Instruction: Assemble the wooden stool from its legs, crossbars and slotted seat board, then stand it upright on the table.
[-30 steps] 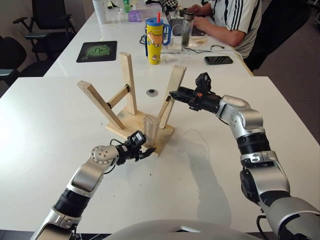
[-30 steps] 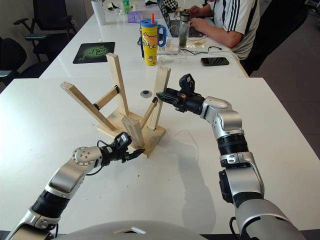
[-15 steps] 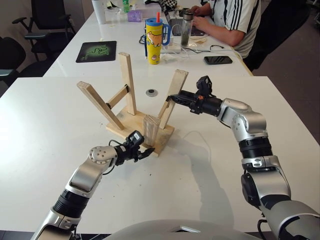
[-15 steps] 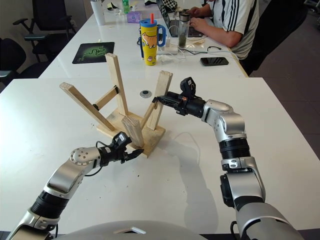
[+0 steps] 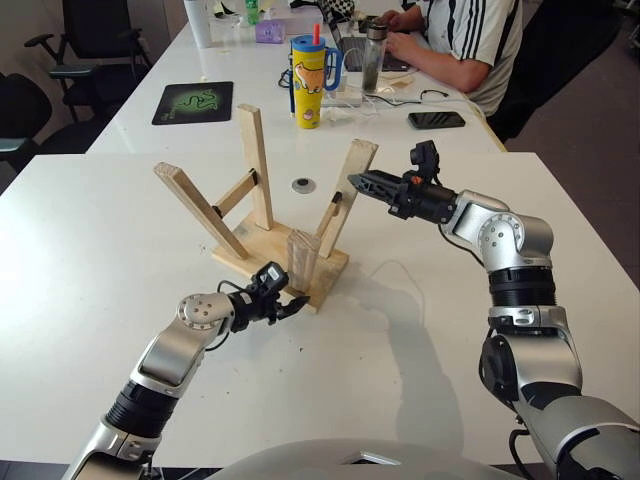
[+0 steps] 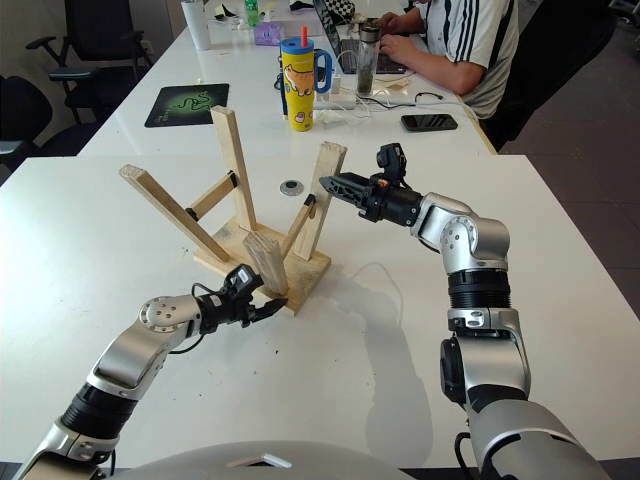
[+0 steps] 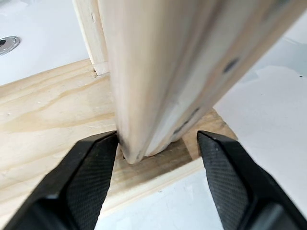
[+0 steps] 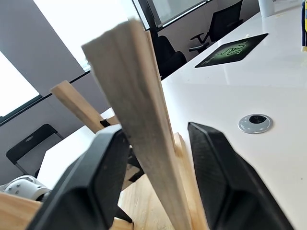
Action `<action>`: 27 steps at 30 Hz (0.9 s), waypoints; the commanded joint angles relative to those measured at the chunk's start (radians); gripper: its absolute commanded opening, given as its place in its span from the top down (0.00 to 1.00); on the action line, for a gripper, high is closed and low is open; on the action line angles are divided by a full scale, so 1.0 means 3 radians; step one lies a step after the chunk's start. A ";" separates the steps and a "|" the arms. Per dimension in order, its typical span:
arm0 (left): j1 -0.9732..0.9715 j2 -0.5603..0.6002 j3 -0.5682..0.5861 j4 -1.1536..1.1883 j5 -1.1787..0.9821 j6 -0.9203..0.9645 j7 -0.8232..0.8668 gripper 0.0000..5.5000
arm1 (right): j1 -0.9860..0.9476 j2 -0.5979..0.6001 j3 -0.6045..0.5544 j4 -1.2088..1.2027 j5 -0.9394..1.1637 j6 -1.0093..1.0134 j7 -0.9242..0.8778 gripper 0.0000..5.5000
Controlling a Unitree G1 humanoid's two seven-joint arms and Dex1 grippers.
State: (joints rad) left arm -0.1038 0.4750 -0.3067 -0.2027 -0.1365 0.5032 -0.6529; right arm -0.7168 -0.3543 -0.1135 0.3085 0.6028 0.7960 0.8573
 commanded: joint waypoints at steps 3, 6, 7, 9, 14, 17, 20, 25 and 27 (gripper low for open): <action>0.0125 0.0058 -0.0086 0.0101 0.0104 0.0130 0.0010 0.46 | -0.0012 0.0069 0.0192 -0.0117 -0.0091 0.0014 -0.0045 0.61; 0.0130 0.0051 -0.0099 0.0101 0.0110 0.0130 0.0017 0.46 | -0.0075 0.0105 0.0175 -0.0035 -0.0098 0.0013 -0.0105 0.56; 0.0131 0.0049 -0.0105 0.0100 0.0111 0.0131 0.0020 0.46 | -0.0087 0.0111 0.0170 -0.0024 -0.0104 0.0014 -0.0112 0.53; 0.0133 0.0048 -0.0113 0.0098 0.0111 0.0131 0.0024 0.46 | -0.0103 0.0123 0.0188 -0.0021 -0.0124 0.0012 -0.0118 0.49; 0.0142 0.0041 -0.0122 0.0082 0.0107 0.0140 0.0047 0.46 | -0.0098 0.0121 0.0322 -0.0043 -0.0229 0.0001 -0.0094 0.49; 0.0143 0.0040 -0.0125 0.0084 0.0106 0.0135 0.0053 0.46 | -0.0103 0.0100 0.0514 -0.0037 -0.0447 0.0002 -0.0229 0.49; 0.0163 0.0041 -0.0127 0.0069 0.0107 0.0135 0.0067 0.46 | -0.0095 0.0087 0.0657 -0.0081 -0.0564 0.0119 -0.0294 0.49; 0.0167 0.0030 -0.0135 0.0065 0.0106 0.0132 0.0085 0.46 | -0.0067 -0.0024 0.0831 -0.0079 -0.0720 0.0603 -0.0497 0.49; 0.0175 0.0027 -0.0133 0.0063 0.0104 0.0133 0.0098 0.46 | -0.0029 -0.0045 0.0801 -0.0128 -0.0678 0.0654 -0.0508 0.49</action>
State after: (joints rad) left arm -0.0940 0.4742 -0.3182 -0.2138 -0.1347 0.5013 -0.6234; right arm -0.7775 -0.3411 0.1039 0.2574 0.4372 0.9270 0.7375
